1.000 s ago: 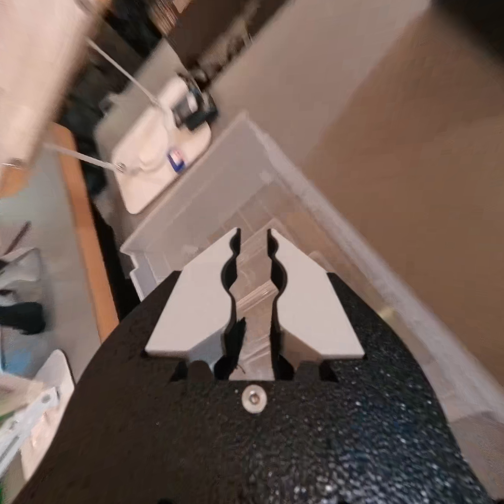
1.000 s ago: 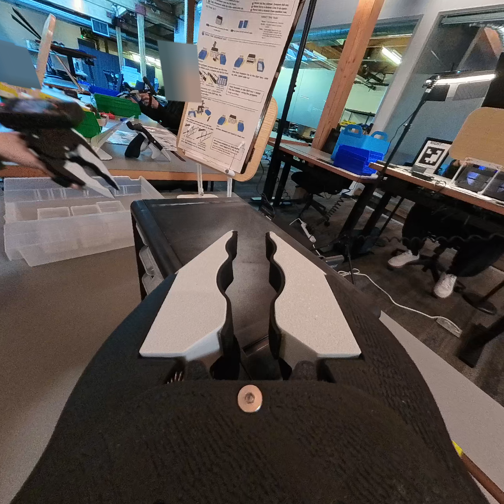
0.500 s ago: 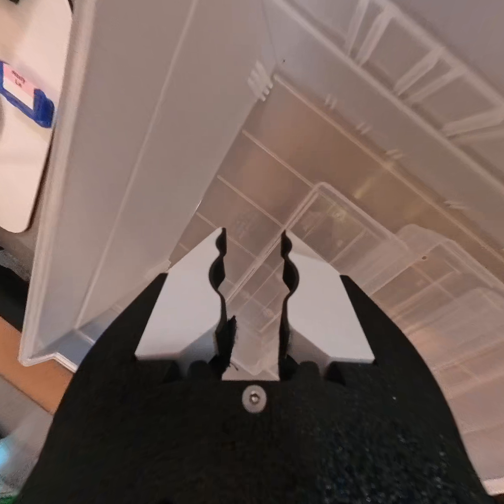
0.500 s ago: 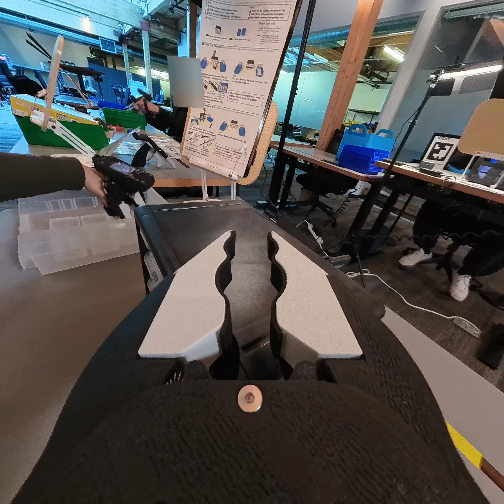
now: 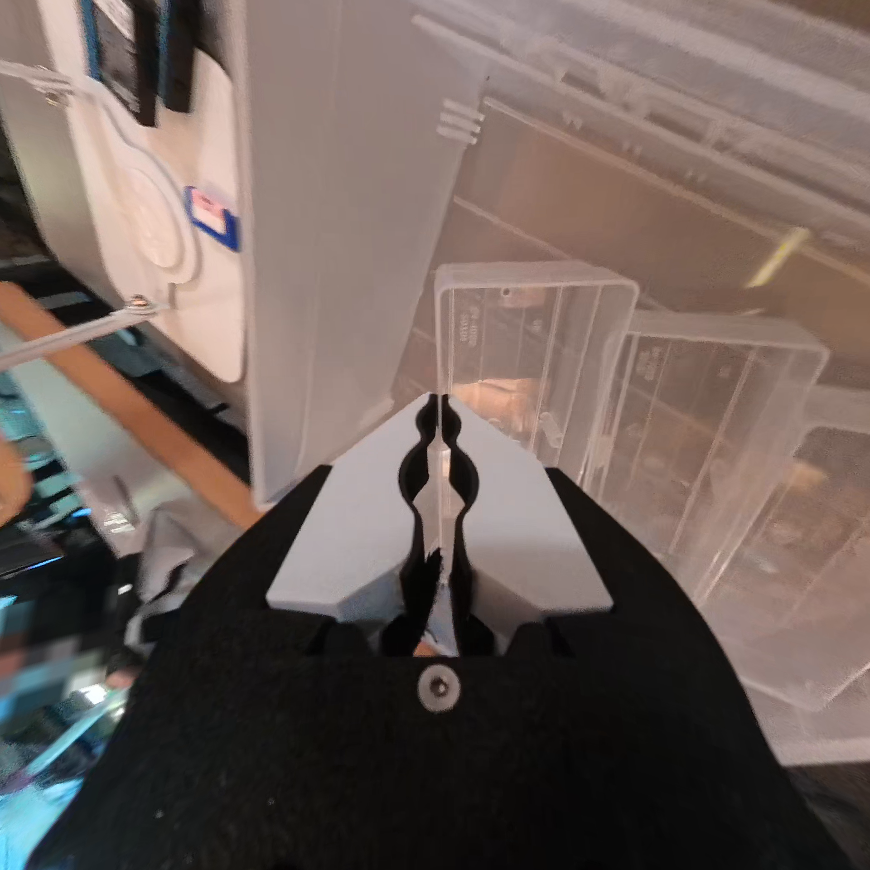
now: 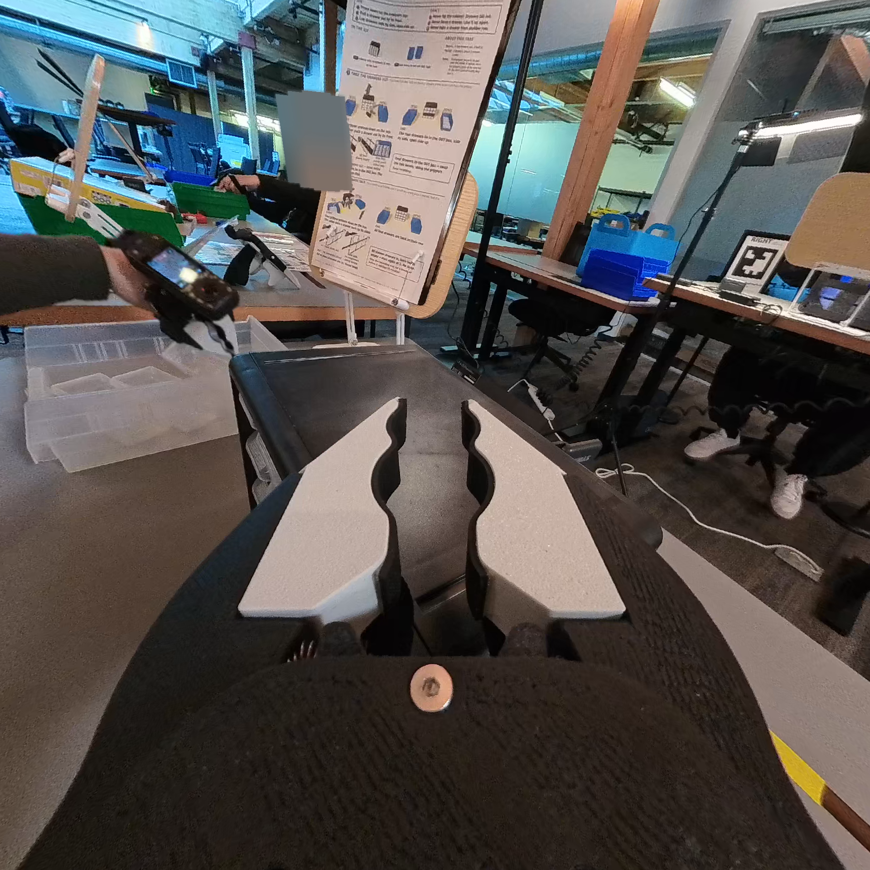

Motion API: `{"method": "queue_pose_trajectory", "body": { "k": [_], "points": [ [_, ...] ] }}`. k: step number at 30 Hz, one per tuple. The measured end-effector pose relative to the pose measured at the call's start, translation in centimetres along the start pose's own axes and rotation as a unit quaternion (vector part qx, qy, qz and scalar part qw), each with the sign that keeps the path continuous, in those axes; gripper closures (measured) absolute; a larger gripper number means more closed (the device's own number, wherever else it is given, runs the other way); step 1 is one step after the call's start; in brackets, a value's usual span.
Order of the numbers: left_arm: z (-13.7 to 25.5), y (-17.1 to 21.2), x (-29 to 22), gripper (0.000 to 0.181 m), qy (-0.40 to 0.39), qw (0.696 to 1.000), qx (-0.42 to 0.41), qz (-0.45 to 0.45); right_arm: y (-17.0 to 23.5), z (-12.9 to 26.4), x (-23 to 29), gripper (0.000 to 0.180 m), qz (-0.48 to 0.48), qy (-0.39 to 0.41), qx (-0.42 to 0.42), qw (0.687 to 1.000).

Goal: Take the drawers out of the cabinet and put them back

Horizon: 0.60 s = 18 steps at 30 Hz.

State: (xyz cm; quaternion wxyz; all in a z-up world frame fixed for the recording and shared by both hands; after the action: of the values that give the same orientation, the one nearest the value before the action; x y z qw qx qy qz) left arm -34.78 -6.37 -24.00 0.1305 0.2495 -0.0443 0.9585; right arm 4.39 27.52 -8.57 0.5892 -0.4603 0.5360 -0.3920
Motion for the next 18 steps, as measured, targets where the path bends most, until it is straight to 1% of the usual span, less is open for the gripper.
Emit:
{"method": "queue_pose_trajectory", "body": {
  "k": [4, 7, 10, 12, 14, 15, 16, 18],
  "points": [
    [4.8, -0.9, 1.7, 0.181, -0.075, 0.997, -0.021, -0.022, 0.0, 0.0, 0.0, 0.158, 0.000, -0.001, -0.001, 1.000],
    [9.7, -2.4, 2.4, 0.181, -0.139, 0.988, -0.050, -0.041, 0.0, 0.0, 0.0, 0.158, -0.001, -0.002, -0.002, 1.000],
    [15.0, -4.2, 1.4, 0.181, -0.198, 0.977, -0.040, -0.074, 0.0, 0.0, 0.0, 0.158, -0.002, -0.002, -0.003, 1.000],
    [17.4, -6.4, -1.2, 0.181, -0.174, 0.978, -0.064, -0.097, 0.0, 0.0, 0.0, 0.158, -0.001, -0.002, -0.002, 1.000],
    [18.5, -9.2, -5.6, 0.181, -0.100, 0.978, -0.113, -0.145, 0.0, 0.0, 0.0, 0.158, 0.000, -0.002, -0.001, 1.000],
    [18.7, -10.6, -8.1, 0.181, -0.065, 0.973, -0.135, -0.177, 0.0, 0.0, 0.0, 0.158, 0.001, -0.002, -0.001, 1.000],
    [18.7, -11.7, -10.1, 0.181, -0.050, 0.967, -0.145, -0.203, 0.0, 0.0, 0.0, 0.158, 0.001, -0.002, -0.001, 1.000],
    [18.4, -13.5, -13.2, 0.181, -0.064, 0.955, -0.137, -0.255, 0.0, 0.0, 0.0, 0.158, 0.001, -0.004, -0.001, 1.000]
  ]
}}
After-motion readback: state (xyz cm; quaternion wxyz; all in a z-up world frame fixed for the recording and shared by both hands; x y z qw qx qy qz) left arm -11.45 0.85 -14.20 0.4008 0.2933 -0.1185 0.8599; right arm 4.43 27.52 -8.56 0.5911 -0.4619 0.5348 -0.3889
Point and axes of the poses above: each gripper's, where its closed fingertips meet, z back along the fingers, y out of its underside, x = y × z across the jaws, the point moved 6 cm from there along z, back along the fingers, and after that the axes turned 6 degrees about z, right-handed, at the moved point
